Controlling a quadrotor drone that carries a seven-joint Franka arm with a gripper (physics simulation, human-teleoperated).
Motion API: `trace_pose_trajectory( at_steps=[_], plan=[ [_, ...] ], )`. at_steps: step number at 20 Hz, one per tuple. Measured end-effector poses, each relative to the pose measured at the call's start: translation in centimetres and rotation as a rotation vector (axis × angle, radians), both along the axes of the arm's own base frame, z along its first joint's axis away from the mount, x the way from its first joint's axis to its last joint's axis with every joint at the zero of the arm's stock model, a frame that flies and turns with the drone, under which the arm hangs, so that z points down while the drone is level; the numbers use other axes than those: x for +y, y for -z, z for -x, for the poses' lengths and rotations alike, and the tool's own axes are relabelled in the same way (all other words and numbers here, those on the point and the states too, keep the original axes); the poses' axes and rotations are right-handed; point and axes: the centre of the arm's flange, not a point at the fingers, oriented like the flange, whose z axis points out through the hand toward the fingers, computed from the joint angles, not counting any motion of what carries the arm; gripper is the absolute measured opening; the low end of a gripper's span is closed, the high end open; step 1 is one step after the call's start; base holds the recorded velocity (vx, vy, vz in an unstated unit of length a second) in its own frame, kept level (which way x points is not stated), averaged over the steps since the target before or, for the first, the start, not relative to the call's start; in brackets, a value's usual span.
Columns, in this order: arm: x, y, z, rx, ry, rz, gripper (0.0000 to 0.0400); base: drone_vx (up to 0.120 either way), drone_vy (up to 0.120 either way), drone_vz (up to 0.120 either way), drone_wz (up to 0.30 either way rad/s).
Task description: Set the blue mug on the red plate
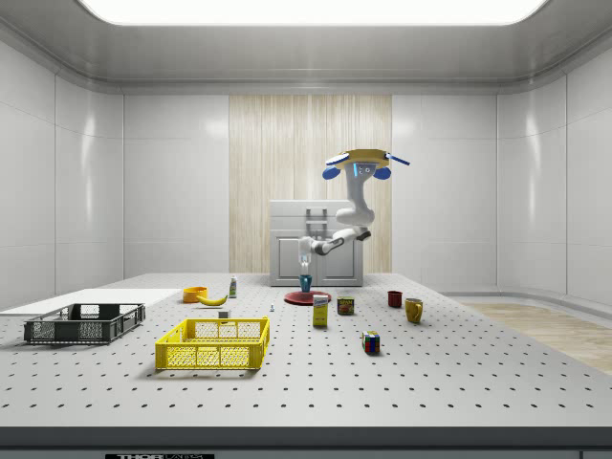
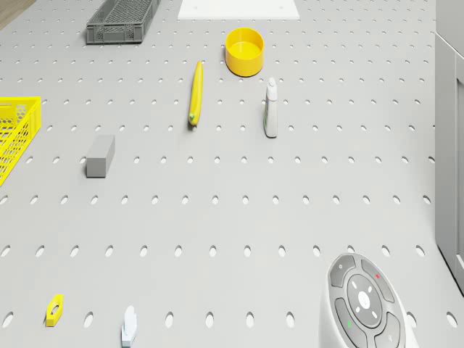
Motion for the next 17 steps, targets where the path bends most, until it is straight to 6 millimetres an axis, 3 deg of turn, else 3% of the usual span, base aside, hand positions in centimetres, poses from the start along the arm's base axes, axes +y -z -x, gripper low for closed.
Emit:
trace_pose_trajectory(
  at_steps=[1,4,7,11,17],
  plan=[
    [0.0,-0.1,0.0,0.0,0.0,0.0,0.01,0.0,0.0,0.0,0.0],
    [0.0,-0.3,0.0,0.0,0.0,0.0,0.0246,0.0,0.0,0.0,0.0],
    [0.0,-0.3,0.0,0.0,0.0,0.0,0.0327,0.0,0.0,0.0,0.0],
    [0.0,0.6,0.0,0.0,0.0,0.0,0.0373,0.0,0.0,0.0,0.0],
    [0.0,1.3,0.0,0.0,0.0,0.0,0.0393,0.0,0.0,0.0,0.0]
  ],
)
